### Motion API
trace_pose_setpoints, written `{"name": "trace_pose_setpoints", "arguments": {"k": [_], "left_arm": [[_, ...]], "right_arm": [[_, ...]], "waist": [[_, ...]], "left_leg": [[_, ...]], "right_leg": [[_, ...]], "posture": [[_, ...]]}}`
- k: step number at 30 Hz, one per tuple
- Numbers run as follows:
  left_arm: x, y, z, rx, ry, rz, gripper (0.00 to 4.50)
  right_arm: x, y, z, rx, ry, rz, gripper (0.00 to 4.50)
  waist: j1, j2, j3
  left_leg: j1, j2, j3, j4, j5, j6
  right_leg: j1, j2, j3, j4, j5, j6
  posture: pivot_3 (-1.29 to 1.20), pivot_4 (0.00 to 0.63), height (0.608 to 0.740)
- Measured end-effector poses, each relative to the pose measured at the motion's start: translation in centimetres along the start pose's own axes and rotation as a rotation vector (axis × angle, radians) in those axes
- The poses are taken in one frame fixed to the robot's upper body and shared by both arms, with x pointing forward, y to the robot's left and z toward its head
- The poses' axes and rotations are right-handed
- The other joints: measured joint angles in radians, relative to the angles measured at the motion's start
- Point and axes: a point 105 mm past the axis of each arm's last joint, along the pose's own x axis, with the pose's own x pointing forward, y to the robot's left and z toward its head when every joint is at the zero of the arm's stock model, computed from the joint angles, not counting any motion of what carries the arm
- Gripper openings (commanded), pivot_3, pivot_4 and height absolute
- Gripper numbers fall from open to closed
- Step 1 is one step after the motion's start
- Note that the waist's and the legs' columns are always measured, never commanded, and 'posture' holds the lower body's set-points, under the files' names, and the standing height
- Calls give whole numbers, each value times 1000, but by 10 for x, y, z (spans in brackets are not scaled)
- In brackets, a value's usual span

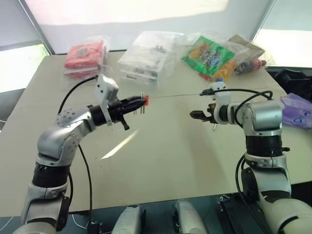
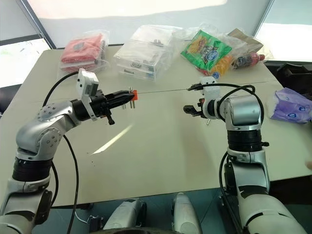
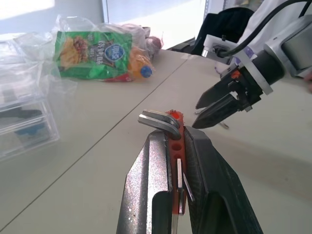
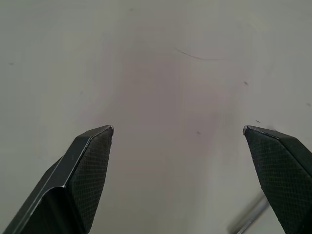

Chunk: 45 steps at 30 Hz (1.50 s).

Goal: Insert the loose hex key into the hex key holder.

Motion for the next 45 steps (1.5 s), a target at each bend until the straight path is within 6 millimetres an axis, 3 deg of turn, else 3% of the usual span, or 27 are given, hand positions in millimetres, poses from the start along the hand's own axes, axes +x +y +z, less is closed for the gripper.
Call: {"name": "trace_pose_setpoints", "arguments": {"k": [4, 7, 23, 26, 33, 39, 42, 45], "left_arm": [[0, -3, 0, 5, -4, -3, 0], [0, -4, -1, 2, -1, -3, 0], [3, -6, -5, 8, 14, -8, 0], [2, -6, -5, 12, 15, -1, 0], [1, -5, -4, 23, 20, 11, 0], [1, -5, -4, 24, 21, 15, 0], [1, -4, -4, 23, 19, 16, 0], [3, -4, -4, 11, 11, 14, 0]], "right_arm": [[-8, -23, 4, -36, -14, -121, 4429], [-10, -30, 4, -36, -10, -157, 4429], [4, -27, -26, 88, 168, -193, 4429], [5, -29, -25, 101, 177, -198, 3614], [8, -31, -23, 105, 172, -206, 153], [10, -29, -20, 88, 138, -185, 68], [15, -15, -1, -5, -87, -104, 68], [13, 11, 19, -75, -307, 12, 68]], "waist": [[-1, 0, 0], [-2, 0, 0], [-2, 0, 0], [-2, 0, 0], [-2, 0, 0], [-3, 0, 0], [-4, 0, 0], [-7, 0, 0]], "left_leg": [[0, 0, 0, 0, 0, 0], [0, 0, 0, 0, 0, 0], [0, 0, 0, 0, 0, 0], [0, 0, 1, 0, 0, 0], [0, 0, 1, 0, 0, 0], [0, 0, 1, 0, 0, 0], [0, 0, 1, -1, 0, 1], [0, 0, 1, 0, 0, 1]], "right_leg": [[0, 0, 0, 0, 0, 0], [0, 1, 0, 0, 0, 0], [0, 1, 0, 0, 0, 0], [0, 1, 0, 0, 0, 0], [0, 1, 0, 0, 0, 0], [0, 2, 0, 0, 0, 0], [0, 2, 0, 0, 0, 0], [0, 2, 0, 0, 0, 0]], "posture": [[0, 150, 740], [0, 150, 740], [0, 150, 740], [0, 150, 740], [0, 150, 740], [0, 150, 740], [0, 150, 740], [0, 150, 740]]}}
